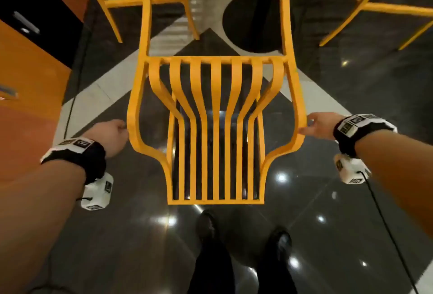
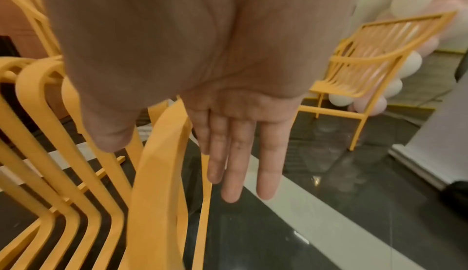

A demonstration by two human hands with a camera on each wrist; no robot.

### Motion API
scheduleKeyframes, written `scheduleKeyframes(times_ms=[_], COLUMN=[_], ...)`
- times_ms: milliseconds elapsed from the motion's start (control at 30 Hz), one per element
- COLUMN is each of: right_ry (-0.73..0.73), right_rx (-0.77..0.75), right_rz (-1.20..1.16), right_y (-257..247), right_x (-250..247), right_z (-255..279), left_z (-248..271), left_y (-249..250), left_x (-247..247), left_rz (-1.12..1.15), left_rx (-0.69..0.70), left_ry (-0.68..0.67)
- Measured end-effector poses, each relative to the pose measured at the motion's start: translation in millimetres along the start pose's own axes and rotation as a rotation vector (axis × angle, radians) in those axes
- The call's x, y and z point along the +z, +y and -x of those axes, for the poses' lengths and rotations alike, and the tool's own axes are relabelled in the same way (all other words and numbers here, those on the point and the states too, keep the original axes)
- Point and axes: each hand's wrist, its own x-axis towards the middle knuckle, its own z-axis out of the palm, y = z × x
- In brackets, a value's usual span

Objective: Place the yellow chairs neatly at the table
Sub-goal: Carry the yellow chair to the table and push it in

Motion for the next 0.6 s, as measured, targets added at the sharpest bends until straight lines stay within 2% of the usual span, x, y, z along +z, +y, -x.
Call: scheduleKeyframes(times_ms=[133,200,400,533,600], right_ry=[-0.091,-0.091,0.056,0.193,0.216], right_rx=[0.027,0.052,0.086,0.097,0.107], right_rz=[-0.187,-0.332,-0.667,-0.764,-0.778], right_y=[-4.8,-4.0,-2.9,-8.1,-7.1], right_x=[31.7,50.7,78.9,76.3,65.7], right_z=[-10.2,-16.1,-20.5,-6.5,4.5], left_z=[-16.9,-21.4,-7.5,-2.5,3.5], left_y=[6.8,5.6,13.6,23.1,27.2], left_x=[32.5,50.4,67.7,61.2,53.7], left_rz=[0.096,0.249,0.631,0.78,0.835], left_rx=[-0.082,-0.142,-0.166,-0.135,-0.141], left_ry=[-0.073,-0.072,-0.005,0.09,0.137])
